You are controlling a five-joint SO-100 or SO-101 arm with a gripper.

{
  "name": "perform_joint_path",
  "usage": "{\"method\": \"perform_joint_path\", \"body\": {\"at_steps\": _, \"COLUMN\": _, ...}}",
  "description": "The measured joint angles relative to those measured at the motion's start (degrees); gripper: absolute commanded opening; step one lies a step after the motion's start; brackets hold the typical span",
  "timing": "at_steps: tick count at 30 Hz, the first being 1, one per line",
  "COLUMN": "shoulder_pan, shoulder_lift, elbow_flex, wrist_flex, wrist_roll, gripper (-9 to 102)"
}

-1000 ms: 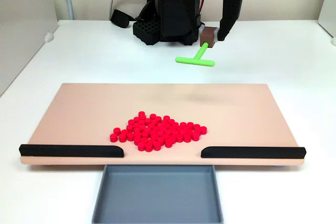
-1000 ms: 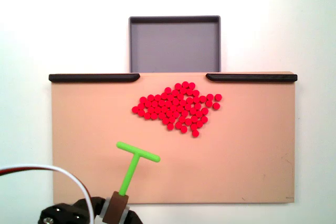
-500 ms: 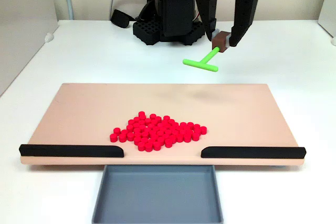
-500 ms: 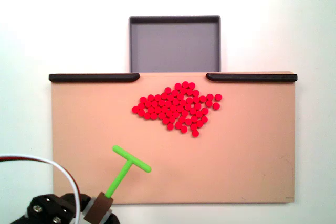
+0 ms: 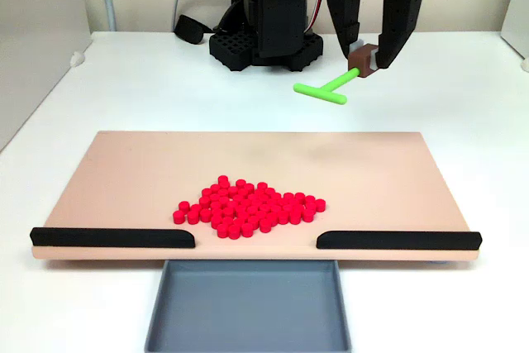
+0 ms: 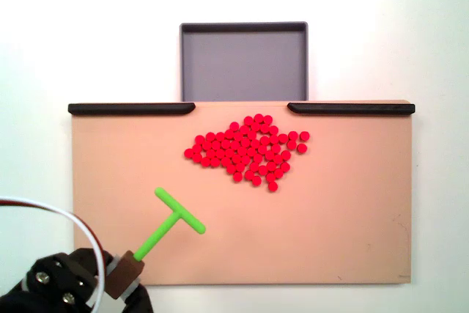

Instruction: Gather the left side granules

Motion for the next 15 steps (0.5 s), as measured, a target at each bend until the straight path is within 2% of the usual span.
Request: {"method": "perform_joint_path", "body": {"at_steps": 15, "shoulder_pan": -0.6, "shoulder_lift": -1.2, "elbow_flex": 0.0, "wrist_flex": 0.0, "wrist_roll": 9.1, "gripper": 0}}
